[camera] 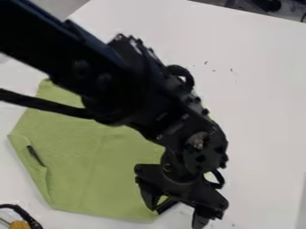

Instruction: Fold the cloth from the bottom to the top

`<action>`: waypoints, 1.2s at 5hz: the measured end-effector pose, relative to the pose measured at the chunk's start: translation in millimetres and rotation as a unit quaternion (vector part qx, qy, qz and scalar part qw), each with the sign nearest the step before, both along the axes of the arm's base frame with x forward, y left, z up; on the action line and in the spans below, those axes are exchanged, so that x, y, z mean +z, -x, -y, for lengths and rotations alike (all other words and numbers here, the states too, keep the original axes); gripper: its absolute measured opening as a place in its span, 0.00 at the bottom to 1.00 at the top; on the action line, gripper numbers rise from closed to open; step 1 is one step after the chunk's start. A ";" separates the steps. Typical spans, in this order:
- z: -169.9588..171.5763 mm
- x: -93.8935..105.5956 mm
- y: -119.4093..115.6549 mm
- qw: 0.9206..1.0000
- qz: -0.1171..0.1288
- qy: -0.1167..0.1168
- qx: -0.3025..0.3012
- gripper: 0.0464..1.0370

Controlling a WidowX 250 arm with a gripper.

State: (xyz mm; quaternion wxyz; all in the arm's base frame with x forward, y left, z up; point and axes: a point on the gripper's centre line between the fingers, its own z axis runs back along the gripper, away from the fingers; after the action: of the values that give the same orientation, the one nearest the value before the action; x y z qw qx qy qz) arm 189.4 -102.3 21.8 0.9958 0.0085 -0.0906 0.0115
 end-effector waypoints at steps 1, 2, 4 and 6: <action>8.3 -9.0 -8.0 1.000 -0.007 0.004 -0.009 0.96; 10.5 -18.0 -15.6 1.000 -0.020 0.014 -0.013 0.96; 4.8 -21.6 -22.7 0.999 -0.035 0.027 -0.005 0.72; -3.4 -23.9 -23.5 0.999 -0.034 0.025 -0.011 0.34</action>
State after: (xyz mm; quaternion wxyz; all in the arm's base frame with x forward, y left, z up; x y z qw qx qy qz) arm 212.9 -98.9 -2.1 0.9982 -0.0168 -0.0567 0.0023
